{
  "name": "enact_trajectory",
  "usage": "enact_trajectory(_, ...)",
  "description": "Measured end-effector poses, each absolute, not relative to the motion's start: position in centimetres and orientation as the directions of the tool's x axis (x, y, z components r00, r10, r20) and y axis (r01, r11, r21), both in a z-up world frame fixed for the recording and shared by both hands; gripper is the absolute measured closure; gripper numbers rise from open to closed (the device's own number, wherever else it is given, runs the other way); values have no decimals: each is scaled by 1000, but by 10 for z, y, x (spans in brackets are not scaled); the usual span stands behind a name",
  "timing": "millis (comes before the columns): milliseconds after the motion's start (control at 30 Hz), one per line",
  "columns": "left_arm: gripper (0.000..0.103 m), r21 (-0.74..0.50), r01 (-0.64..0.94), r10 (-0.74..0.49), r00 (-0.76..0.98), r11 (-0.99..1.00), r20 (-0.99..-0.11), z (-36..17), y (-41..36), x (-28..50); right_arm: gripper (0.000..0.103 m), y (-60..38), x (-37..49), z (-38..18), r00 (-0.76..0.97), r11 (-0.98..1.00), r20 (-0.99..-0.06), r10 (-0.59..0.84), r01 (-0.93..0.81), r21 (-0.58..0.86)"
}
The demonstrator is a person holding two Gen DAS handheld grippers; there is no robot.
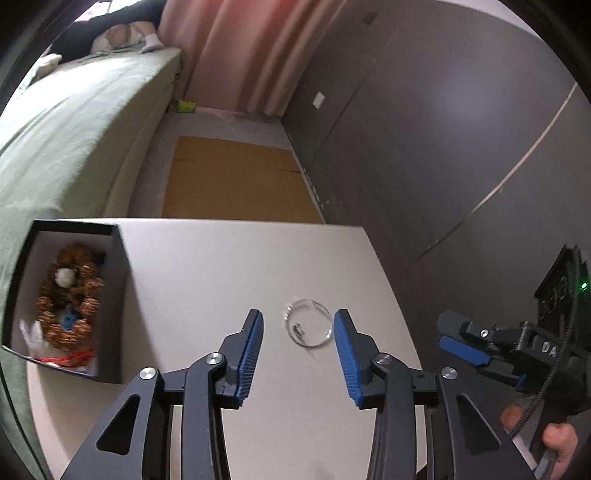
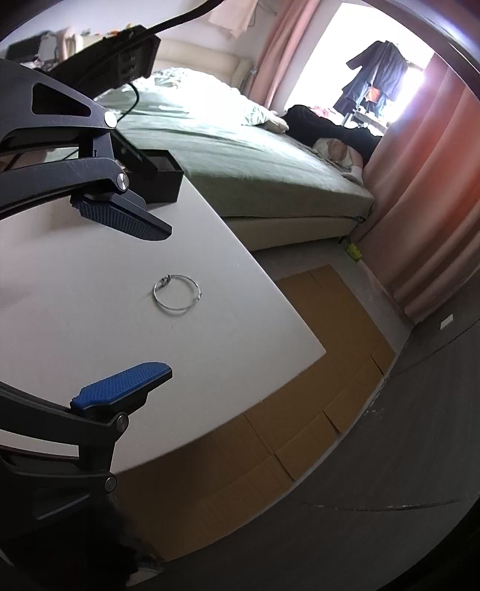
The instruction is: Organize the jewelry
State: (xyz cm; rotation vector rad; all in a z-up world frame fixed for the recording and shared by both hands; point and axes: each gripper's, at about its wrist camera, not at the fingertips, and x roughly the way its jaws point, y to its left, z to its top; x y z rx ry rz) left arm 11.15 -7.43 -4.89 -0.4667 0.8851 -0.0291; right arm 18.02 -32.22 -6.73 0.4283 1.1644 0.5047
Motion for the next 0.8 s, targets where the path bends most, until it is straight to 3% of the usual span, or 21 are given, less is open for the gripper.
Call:
enact_trajectory(133, 63, -370, -162, -197, 620, 915, -760, -60, -92, 121, 33, -329, 182, -70, 308, 813, -755, 578, -138, 566)
enact_trajectory(267, 76, -342, -175, -179, 590, 923, -787, -75, -104, 132, 33, -337, 183, -73, 314, 817, -760, 569, -115, 565)
enact_trajectory(533, 83, -294, -189, -145, 555, 937, -819, -94, -113, 151, 33, -354, 188, -75, 320, 805, -750, 579, -78, 588)
enact_trajectory(800, 83, -241, -216, -94, 529, 946, -843, -109, -118, 159, 33, -358, 190, -78, 313, 802, -751, 581, -65, 594)
